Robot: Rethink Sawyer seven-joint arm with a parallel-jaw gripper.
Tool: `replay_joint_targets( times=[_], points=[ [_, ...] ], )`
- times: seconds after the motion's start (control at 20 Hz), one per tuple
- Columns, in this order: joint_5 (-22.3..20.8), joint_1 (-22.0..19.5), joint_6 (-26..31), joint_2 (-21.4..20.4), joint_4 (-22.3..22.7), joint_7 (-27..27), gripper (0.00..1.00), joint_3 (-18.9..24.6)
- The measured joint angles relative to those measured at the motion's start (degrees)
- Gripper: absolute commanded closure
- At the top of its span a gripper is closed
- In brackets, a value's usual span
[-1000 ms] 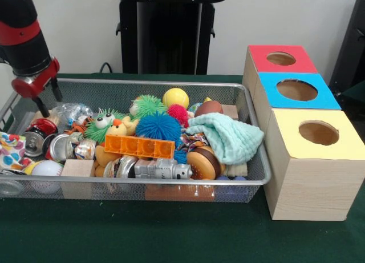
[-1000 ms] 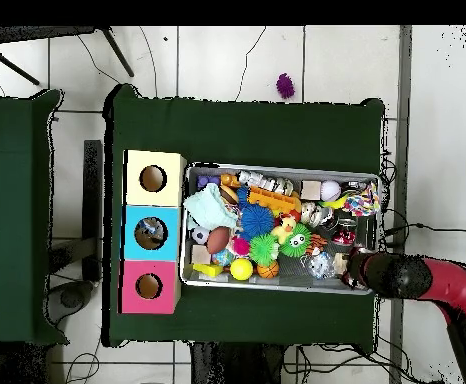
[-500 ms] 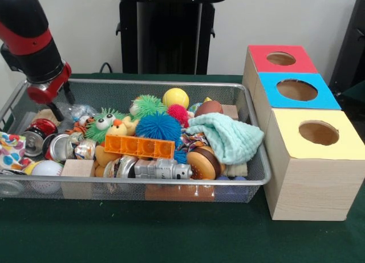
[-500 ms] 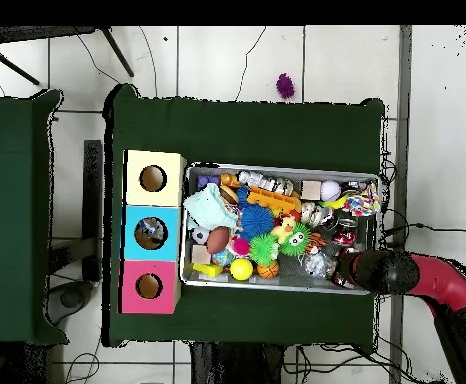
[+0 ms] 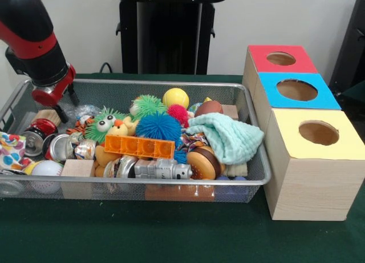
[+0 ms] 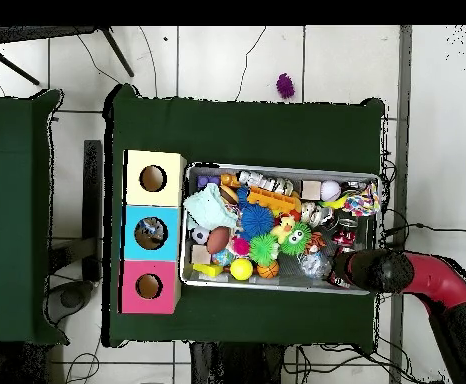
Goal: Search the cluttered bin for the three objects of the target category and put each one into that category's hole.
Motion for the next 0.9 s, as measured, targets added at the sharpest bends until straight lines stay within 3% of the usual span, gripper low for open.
replay_joint_targets(
  times=[0.6,0.9],
  points=[
    [-0.1,0.0,-0.1,0.2,-0.1,0.0,0.00,0.0],
    [0.1,-0.4,-0.3,2.3,-1.2,0.0,0.00,0.1]
  ],
)
